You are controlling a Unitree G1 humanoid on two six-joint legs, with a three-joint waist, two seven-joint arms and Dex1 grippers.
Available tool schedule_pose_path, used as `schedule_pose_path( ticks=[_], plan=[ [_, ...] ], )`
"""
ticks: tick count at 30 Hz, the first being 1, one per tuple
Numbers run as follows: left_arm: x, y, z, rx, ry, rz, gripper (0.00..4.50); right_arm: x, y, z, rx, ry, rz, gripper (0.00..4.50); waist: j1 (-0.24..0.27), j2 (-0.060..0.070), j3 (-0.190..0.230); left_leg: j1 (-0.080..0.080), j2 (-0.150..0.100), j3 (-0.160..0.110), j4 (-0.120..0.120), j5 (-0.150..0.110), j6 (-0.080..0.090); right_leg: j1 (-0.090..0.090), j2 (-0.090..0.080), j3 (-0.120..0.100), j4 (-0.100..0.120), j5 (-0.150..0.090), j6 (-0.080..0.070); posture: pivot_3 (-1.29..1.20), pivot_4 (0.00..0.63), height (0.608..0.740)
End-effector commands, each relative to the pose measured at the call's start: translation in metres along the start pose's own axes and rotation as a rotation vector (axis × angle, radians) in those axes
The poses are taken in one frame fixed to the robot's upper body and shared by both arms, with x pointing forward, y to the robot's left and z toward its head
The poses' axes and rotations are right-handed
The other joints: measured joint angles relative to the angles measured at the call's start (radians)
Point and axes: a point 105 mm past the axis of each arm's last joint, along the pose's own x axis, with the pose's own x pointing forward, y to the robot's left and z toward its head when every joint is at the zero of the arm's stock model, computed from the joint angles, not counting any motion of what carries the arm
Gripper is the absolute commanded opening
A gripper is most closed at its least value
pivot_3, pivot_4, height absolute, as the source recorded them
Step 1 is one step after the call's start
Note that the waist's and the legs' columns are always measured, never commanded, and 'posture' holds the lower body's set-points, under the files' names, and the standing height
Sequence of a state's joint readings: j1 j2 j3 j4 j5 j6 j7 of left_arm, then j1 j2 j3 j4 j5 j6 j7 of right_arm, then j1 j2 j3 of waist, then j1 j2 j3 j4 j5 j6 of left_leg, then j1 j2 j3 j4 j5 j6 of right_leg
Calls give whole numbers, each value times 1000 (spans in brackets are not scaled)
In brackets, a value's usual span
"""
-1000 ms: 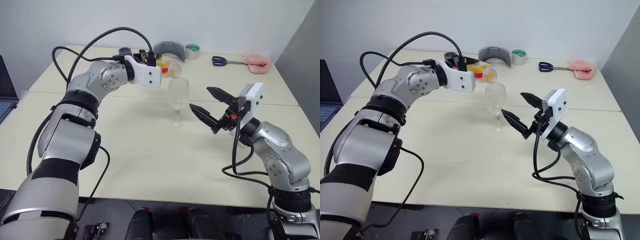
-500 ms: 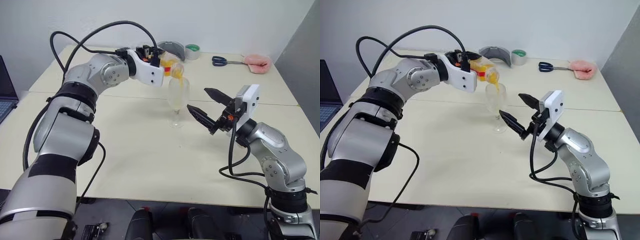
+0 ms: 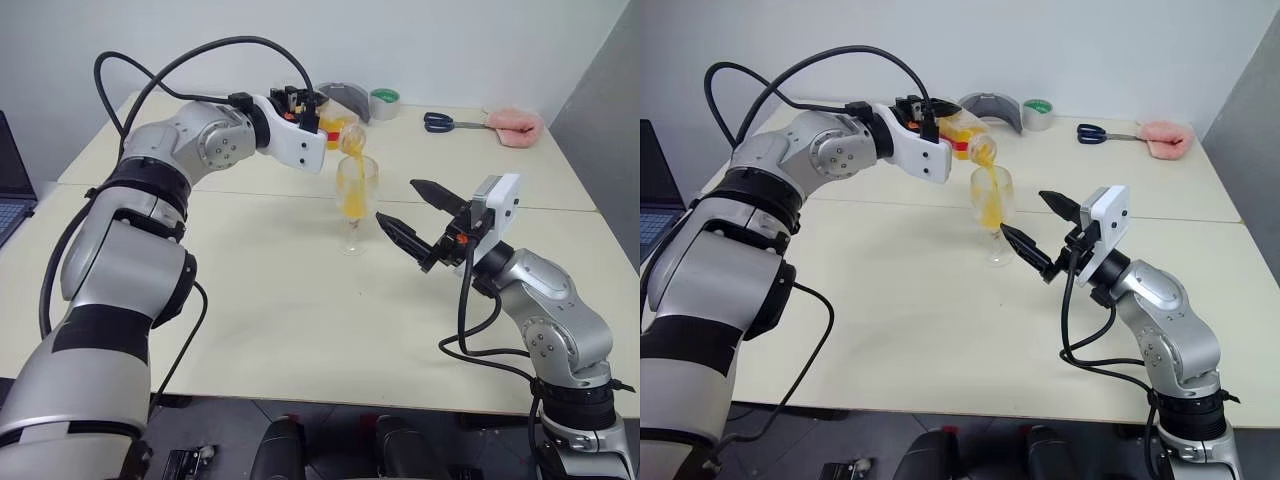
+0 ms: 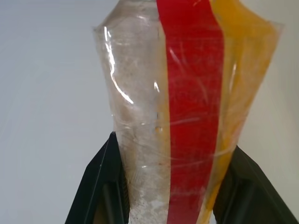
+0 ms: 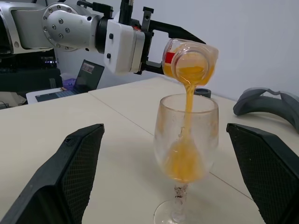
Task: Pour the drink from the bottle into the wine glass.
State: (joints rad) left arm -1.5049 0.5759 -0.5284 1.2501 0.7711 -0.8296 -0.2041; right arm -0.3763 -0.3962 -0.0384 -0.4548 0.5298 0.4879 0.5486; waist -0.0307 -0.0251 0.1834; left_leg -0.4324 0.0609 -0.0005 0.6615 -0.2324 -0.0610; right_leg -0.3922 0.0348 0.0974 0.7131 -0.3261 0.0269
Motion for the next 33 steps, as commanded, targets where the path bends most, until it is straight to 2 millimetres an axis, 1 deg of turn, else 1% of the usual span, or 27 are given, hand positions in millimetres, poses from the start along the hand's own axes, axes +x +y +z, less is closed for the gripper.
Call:
schedule_pose_path(
  ticks=[1,11,16,23,30,33],
  plan=[
    [-5,25,-5,44,22,63,1725,2,-1,14,-33,-58,-1,4500,0,0,0,0,0,0,0,0,0,0,0,0,0,0,0,0,150,740],
    [-5,28,-5,75,28,62,1725,4,-2,15,-34,-62,-3,4500,1,0,0,0,0,0,0,0,0,0,0,0,0,0,0,0,150,740],
    [-4,27,-5,63,27,62,1725,4,-2,15,-33,-61,-5,4500,1,0,0,0,0,0,0,0,-1,0,0,0,0,0,0,0,150,740],
    [-1,21,-2,-63,11,76,1725,4,-3,13,-34,-52,-5,4500,1,0,0,0,0,0,1,1,-1,0,0,0,1,0,0,0,150,740],
    [-1,20,0,-169,-12,101,1725,6,-6,13,-40,-45,1,4500,-1,0,0,0,0,0,1,1,-1,0,0,0,2,0,0,0,150,740],
    [-3,19,0,-247,-27,113,1725,7,-6,14,-39,-45,9,4500,-1,0,0,0,0,0,1,1,-1,0,0,0,2,0,0,0,150,740]
  ],
)
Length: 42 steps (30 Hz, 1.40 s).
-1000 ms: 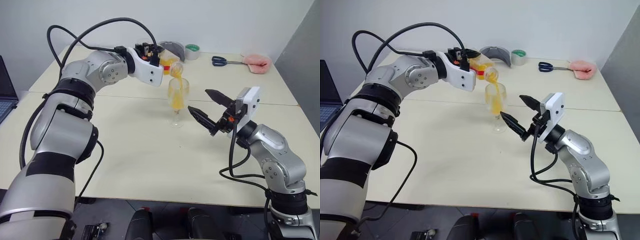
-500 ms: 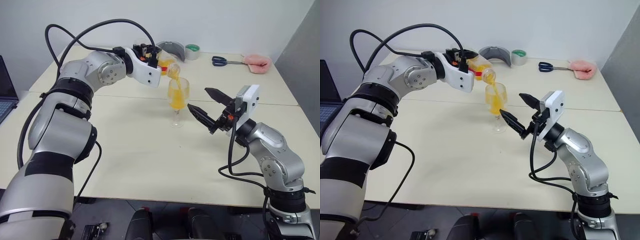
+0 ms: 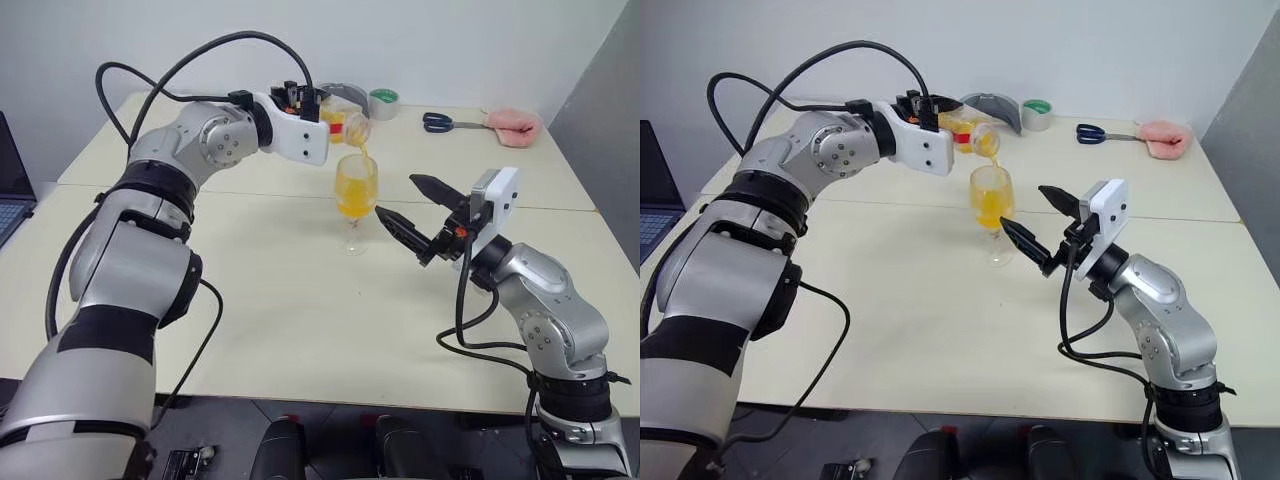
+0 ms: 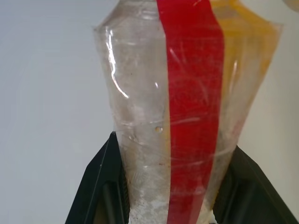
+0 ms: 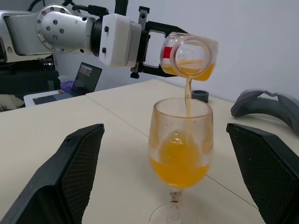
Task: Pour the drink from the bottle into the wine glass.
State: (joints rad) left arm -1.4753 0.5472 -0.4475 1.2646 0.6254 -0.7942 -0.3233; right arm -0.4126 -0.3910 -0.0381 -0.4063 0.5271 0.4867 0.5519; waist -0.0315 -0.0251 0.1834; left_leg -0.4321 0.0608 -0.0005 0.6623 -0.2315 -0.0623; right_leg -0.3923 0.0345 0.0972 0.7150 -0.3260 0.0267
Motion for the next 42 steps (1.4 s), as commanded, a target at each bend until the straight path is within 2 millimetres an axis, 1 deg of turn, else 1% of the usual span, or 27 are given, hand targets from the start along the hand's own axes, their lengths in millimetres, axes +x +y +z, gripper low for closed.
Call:
schedule_pose_path(
  ticks=[1,6,9,11,12,15,17,20,21,23,25,28,30,33,35,42],
  plan=[
    [-4,21,4,-95,-39,94,1725,2,0,14,-47,-46,17,4500,0,0,0,0,0,0,0,0,0,0,0,0,0,0,0,0,150,740],
    [-7,29,8,-271,-94,169,1725,3,3,12,-34,-42,36,4500,1,0,0,0,0,0,0,0,0,0,0,0,1,0,0,0,150,740],
    [-10,38,7,-443,-131,250,1725,4,5,13,-33,-38,53,4500,1,0,0,0,0,0,1,0,-1,0,0,0,1,0,0,0,150,740],
    [-12,39,2,-567,-131,309,1725,3,7,13,-28,-33,74,4500,0,0,0,0,0,0,1,1,-1,0,-1,0,1,0,0,0,150,740],
    [-15,36,-3,-636,-119,341,1725,2,10,13,-28,-25,96,4500,-1,0,0,0,0,-1,1,1,-1,0,-1,-1,1,0,0,0,150,740],
    [-25,18,-20,-824,-56,428,1725,-5,17,14,-32,-1,164,4500,-5,1,-1,1,1,0,1,1,-1,0,-1,0,2,0,0,0,150,740],
    [-36,4,-31,-955,-3,502,1725,-13,22,15,-31,25,210,4500,-7,1,-1,1,1,0,1,1,-1,0,-1,-1,4,0,0,0,150,740],
    [-54,-17,-45,-1084,99,598,1725,-27,30,16,-18,55,270,4500,-5,1,-1,1,1,-2,2,1,-1,1,-1,-1,4,0,0,0,150,740],
    [-61,-27,-50,-1129,144,633,1725,-31,33,16,-12,62,287,4500,-3,1,-1,1,1,-3,2,1,-1,1,-1,-1,4,0,0,0,150,740],
    [-74,-42,-59,-1218,209,703,1725,-39,39,12,-9,74,318,4500,0,1,-1,1,1,-4,2,0,0,2,-2,-1,4,0,0,0,150,740],
    [-81,-55,-63,-1251,253,727,1725,-43,41,8,-6,82,330,4500,2,1,-1,1,0,-5,3,0,1,3,-2,-2,3,0,0,0,150,740],
    [-87,-82,-65,-1289,300,716,1725,-44,40,2,2,83,321,4500,2,0,-1,2,-1,-6,4,0,1,4,-1,-2,3,0,0,0,150,740],
    [-90,-94,-63,-1328,284,720,1725,-41,39,1,6,71,302,4500,2,0,-1,3,-1,-6,4,0,2,5,-1,-2,4,1,0,0,150,740],
    [-91,-108,-59,-1324,262,707,1725,-36,35,2,14,47,257,4500,1,0,-1,3,0,-6,4,1,1,5,0,-2,4,1,1,0,150,740],
    [-93,-120,-62,-1372,275,720,1725,-34,35,1,14,43,247,4500,2,0,-1,3,0,-7,4,1,1,5,0,-3,4,1,1,0,150,740],
    [-94,-138,-70,-1451,305,743,1725,-31,34,1,0,43,227,4500,2,0,-1,3,-1,-7,4,1,1,5,0,-3,3,1,1,0,150,740]
  ],
)
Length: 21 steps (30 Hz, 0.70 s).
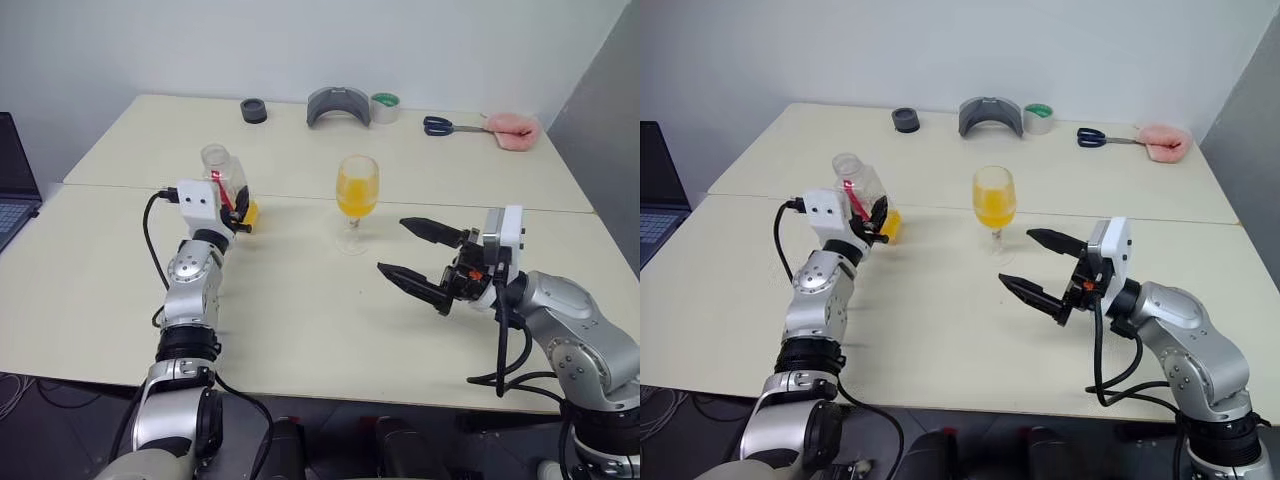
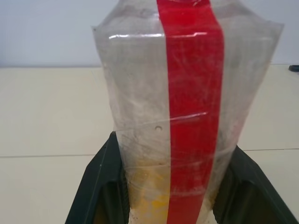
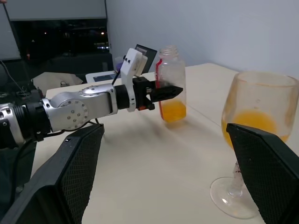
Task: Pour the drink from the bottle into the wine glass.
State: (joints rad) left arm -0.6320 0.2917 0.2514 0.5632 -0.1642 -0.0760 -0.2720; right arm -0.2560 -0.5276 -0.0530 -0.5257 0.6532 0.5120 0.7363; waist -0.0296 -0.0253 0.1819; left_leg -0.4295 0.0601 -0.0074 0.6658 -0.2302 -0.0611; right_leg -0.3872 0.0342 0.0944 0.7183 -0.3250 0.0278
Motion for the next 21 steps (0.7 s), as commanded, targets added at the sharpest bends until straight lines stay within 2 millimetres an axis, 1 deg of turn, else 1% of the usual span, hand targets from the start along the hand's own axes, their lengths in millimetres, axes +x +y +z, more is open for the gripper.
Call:
schedule_pose_path(
  ticks=[1,2,4,5,6,8,9,11,13,17,18,21],
  plan=[
    [4,5,12,-36,-56,25,1725,2,0,11,-45,-37,-6,4500,0,0,0,0,0,0,0,0,0,0,0,0,0,0,0,0,150,740],
    [4,6,9,-44,-49,32,1725,2,0,11,-45,-37,-8,4500,-1,0,0,0,0,0,0,0,0,0,0,0,0,0,0,0,150,740],
    [4,8,6,-54,-29,39,2444,2,-1,11,-47,-36,-12,4500,-1,0,0,0,0,0,0,0,0,0,0,0,0,0,0,0,150,740],
    [5,8,5,-56,-24,39,2658,2,-2,11,-47,-36,-14,4500,-1,0,0,0,0,0,0,0,0,0,0,0,0,0,0,0,150,740],
    [5,9,4,-54,-19,41,3042,2,-2,11,-47,-35,-17,4500,-1,0,0,0,0,0,0,0,0,0,0,0,0,0,0,0,150,740],
    [5,11,4,-47,-15,49,3609,3,-3,11,-46,-35,-21,4500,-1,0,0,0,0,0,0,0,0,0,0,0,0,0,0,0,150,740],
    [5,12,4,-43,-13,49,3975,3,-4,10,-45,-35,-23,4500,-1,0,0,0,0,0,0,0,0,0,0,0,0,0,0,0,150,740],
    [4,12,4,-33,-7,46,4471,3,-4,10,-45,-33,-27,4500,-1,0,0,0,0,0,0,0,0,0,0,0,0,0,0,0,150,740],
    [-2,9,3,2,7,21,4471,-2,-6,6,-40,-15,-49,4500,-1,0,0,0,0,0,0,0,0,0,0,0,0,0,0,0,150,740],
    [-28,3,-3,38,47,-18,4471,-23,-6,-10,-18,60,-131,4500,-1,0,0,0,1,0,-2,0,0,0,0,0,-1,0,0,0,150,740],
    [-41,3,-3,43,55,-21,4471,-31,-9,-16,-12,83,-192,4500,-1,0,-1,0,1,0,-2,0,0,0,0,1,-1,0,0,0,150,740],
    [-73,1,7,48,38,9,4471,-52,-23,-28,13,120,-418,4500,-3,0,-1,0,3,0,-3,0,-1,0,-1,1,-1,0,0,0,150,740]
  ],
)
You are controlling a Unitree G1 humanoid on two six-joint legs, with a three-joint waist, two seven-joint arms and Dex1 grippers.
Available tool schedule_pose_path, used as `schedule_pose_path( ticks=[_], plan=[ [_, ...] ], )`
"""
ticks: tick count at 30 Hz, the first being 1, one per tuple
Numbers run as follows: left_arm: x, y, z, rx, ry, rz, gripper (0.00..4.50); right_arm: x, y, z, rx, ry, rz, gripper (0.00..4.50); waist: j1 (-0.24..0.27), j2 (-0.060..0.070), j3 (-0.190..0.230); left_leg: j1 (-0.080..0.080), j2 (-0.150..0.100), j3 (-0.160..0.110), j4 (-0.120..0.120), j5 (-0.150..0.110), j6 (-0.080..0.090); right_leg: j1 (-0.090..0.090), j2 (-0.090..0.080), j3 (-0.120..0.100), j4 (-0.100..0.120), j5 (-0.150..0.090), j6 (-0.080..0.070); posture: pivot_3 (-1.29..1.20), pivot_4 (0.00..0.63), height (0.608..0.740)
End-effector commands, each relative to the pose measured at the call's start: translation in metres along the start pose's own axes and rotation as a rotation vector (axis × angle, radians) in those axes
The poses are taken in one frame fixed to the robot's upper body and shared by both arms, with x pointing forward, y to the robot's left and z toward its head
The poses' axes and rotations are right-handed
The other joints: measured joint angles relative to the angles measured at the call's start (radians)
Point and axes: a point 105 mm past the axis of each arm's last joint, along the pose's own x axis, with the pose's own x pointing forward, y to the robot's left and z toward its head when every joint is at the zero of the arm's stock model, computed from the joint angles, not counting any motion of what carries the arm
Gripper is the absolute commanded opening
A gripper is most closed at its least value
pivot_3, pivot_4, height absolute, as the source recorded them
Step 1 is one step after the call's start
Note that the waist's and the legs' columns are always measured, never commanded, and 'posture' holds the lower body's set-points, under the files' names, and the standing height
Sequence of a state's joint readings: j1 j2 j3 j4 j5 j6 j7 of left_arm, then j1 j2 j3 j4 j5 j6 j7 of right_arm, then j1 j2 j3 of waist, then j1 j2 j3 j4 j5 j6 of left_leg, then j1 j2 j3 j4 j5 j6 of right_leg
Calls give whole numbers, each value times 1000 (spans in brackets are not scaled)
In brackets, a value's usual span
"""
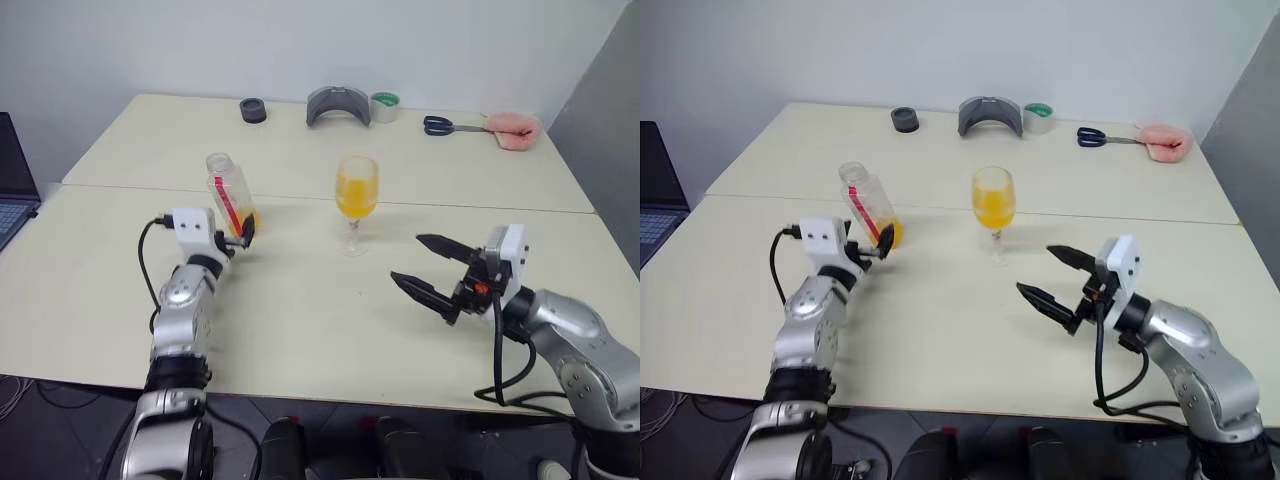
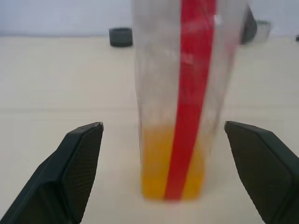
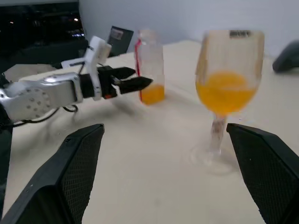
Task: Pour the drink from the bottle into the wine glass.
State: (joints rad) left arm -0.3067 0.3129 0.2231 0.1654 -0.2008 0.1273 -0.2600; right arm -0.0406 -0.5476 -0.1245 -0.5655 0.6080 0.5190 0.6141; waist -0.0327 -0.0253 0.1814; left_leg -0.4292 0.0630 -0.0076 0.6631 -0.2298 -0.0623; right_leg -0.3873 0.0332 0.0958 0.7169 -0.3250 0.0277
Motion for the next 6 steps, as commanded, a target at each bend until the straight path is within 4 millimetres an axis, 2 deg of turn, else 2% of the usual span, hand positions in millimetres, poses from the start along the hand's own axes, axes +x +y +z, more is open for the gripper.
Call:
schedule_pose_path(
  ticks=[1,4,6],
  plan=[
    [-28,-7,34,17,-85,21,4471,-16,-22,5,-32,-16,-259,4500,0,0,0,0,0,0,0,0,0,0,0,0,0,0,0,0,150,740],
    [-53,-17,34,-8,-47,36,4471,-28,-42,-4,-26,7,-474,4500,1,-1,-1,1,0,-1,0,0,-1,1,0,0,1,0,0,0,150,740],
    [-65,-18,32,-30,-17,84,4471,-34,-51,-10,-17,21,-588,4500,1,0,-1,4,-2,-1,0,1,0,3,0,1,0,0,1,0,150,740]
  ],
)
